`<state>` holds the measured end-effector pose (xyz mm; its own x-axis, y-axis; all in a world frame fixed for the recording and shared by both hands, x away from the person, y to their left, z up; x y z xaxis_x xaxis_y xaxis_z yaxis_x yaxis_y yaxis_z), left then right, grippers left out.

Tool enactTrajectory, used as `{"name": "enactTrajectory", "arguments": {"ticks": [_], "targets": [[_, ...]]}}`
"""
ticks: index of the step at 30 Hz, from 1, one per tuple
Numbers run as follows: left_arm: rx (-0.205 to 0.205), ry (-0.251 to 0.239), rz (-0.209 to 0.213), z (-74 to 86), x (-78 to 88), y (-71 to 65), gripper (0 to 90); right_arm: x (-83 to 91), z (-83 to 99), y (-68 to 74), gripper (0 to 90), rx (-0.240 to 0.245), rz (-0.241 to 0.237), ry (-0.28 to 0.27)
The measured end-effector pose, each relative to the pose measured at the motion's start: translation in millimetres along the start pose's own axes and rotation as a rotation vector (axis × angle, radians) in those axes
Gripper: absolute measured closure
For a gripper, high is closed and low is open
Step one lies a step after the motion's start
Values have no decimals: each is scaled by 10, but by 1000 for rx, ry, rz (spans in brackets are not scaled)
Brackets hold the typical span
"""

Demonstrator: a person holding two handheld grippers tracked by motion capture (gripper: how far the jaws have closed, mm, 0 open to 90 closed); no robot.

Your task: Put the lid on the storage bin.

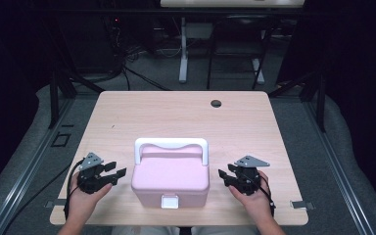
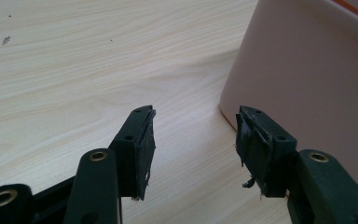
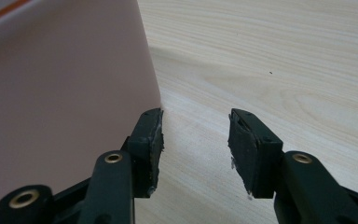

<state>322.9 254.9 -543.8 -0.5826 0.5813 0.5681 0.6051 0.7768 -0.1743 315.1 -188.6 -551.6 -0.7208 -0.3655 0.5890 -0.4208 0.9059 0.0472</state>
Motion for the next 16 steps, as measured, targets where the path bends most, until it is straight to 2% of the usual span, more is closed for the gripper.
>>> {"name": "enactTrajectory", "arguments": {"ticks": [8, 16], "targets": [[-2, 21, 31, 36, -54, -39, 471, -59, 37, -7, 536, -12, -12, 15], [-12, 22, 36, 42, -81, -49, 472, -98, 75, -19, 526, -20, -21, 32]]}}
Point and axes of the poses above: each handheld gripper's, and its own axes: x roughly backward along the jaws, z roughly out of its underside, y roughly to its left, the point moved 2 cm from there along -x, roughly forward along the jaws, and after that the axes turned 6 degrees about z, right-handed, at the moved point
